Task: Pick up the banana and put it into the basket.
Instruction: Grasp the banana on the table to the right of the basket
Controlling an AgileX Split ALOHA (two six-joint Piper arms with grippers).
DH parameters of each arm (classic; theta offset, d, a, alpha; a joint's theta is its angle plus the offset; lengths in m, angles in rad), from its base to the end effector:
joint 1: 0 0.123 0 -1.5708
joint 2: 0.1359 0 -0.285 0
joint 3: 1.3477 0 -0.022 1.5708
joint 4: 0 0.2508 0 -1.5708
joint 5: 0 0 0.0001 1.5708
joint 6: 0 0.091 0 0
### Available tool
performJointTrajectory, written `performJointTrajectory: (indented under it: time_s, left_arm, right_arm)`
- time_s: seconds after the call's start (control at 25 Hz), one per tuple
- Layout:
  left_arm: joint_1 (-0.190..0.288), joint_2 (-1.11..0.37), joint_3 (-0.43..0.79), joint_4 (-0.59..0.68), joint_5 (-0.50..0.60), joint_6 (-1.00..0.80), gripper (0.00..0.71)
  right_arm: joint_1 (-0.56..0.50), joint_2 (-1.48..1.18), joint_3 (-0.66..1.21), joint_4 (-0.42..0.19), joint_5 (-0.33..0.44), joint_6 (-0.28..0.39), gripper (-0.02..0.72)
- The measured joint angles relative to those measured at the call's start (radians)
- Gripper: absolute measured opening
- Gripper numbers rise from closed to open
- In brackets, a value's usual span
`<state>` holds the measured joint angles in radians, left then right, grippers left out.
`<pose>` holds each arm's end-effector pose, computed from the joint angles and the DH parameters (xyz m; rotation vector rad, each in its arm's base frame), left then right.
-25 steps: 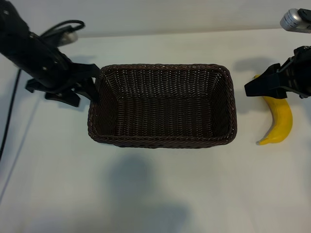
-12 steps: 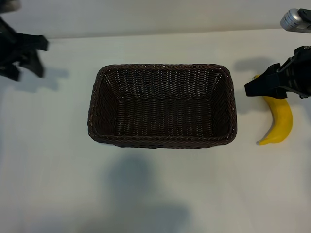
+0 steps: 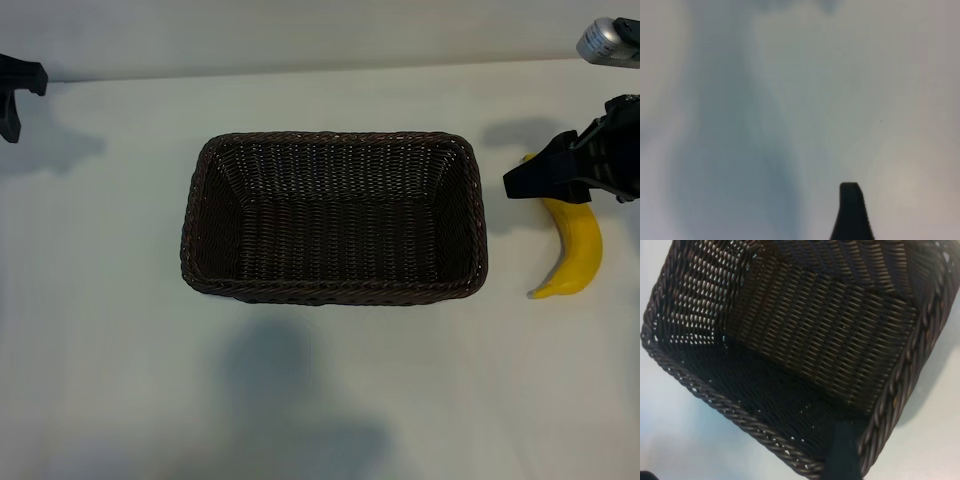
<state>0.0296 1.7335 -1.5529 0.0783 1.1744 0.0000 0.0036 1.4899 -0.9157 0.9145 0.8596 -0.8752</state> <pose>0.3623 0.0173 0.3073 -0.0147 2.8376 0.1155 0.2801 0.0557 0.2447 -0.4204 2.4920 0.7866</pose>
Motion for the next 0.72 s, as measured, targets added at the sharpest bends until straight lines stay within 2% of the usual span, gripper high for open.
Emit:
performJointTrajectory:
  time_s: [0.2, 0.72]
  left_arm:
    - [0.000, -0.136, 0.073, -0.003, 0.000, 0.000, 0.548]
    - [0.000, -0.718, 0.549, -0.003, -0.012, -0.012, 0.548]
  right_arm:
    - [0.000, 0.000, 0.000, 0.000, 0.015, 0.000, 0.584]
    - [0.000, 0.000, 0.000, 0.001, 0.015, 0.000, 0.584]
